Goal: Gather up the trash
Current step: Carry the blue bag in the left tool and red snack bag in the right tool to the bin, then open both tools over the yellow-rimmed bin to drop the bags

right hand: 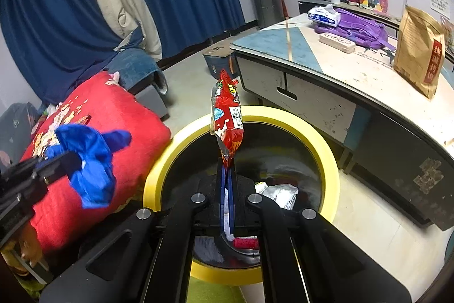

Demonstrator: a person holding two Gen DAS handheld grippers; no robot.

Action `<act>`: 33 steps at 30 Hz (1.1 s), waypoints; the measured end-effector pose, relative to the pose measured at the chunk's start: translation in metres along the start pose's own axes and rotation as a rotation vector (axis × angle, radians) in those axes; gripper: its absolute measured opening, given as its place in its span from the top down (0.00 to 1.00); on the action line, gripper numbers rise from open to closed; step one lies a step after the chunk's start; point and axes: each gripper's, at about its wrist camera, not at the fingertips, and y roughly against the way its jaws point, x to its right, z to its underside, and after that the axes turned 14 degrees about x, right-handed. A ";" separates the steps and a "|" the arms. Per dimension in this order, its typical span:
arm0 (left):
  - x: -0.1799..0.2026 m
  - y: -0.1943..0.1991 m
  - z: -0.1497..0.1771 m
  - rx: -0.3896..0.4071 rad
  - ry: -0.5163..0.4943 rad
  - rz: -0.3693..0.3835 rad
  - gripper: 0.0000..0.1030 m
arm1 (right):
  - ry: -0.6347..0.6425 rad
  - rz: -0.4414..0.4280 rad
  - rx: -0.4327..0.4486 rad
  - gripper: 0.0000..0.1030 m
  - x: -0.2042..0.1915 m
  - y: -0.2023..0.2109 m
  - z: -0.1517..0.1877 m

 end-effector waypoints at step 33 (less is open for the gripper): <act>0.009 -0.045 0.017 -0.121 0.038 0.040 0.60 | -0.132 0.065 -0.030 0.63 0.030 -0.006 0.011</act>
